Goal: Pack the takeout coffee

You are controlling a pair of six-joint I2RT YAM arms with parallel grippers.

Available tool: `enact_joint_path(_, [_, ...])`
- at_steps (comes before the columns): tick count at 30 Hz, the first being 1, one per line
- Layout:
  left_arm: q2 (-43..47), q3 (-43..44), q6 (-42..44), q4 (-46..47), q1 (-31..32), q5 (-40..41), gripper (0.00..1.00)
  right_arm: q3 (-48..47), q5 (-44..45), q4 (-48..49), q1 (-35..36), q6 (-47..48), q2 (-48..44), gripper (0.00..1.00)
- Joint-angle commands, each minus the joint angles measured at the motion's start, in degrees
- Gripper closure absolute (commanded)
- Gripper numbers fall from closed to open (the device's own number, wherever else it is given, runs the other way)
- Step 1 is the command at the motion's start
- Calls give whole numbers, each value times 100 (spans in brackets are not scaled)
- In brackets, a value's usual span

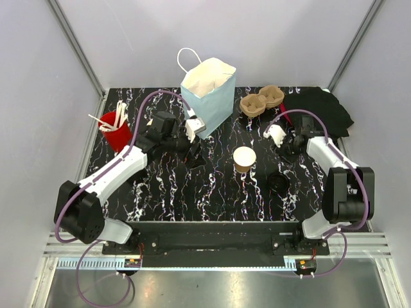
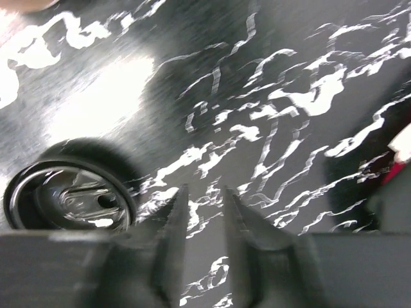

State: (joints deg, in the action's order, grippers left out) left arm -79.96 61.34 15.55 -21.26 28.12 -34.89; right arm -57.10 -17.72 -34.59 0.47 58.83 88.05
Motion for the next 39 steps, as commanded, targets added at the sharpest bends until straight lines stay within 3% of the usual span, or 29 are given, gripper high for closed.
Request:
enact_joint_path(1, [121, -43, -26, 262, -78, -202, 1, -591, 48, 119, -12, -631, 230, 60])
enact_joint_path(7, [121, -52, -78, 315, -140, -290, 1, -31, 93, -522, -12, -1619, -313, 39])
enact_joint_path(14, [86, -43, -123, 341, -131, -325, 1, 954, 181, -488, -12, -1998, -1220, 31])
enact_joint_path(25, [183, -61, -131, 333, -140, -299, 1, 1746, 462, 233, -319, -2393, -1115, 37])
enact_joint_path(39, [174, -52, -131, 341, -149, -299, 1, 1263, 216, 137, -592, -2323, -386, 54])
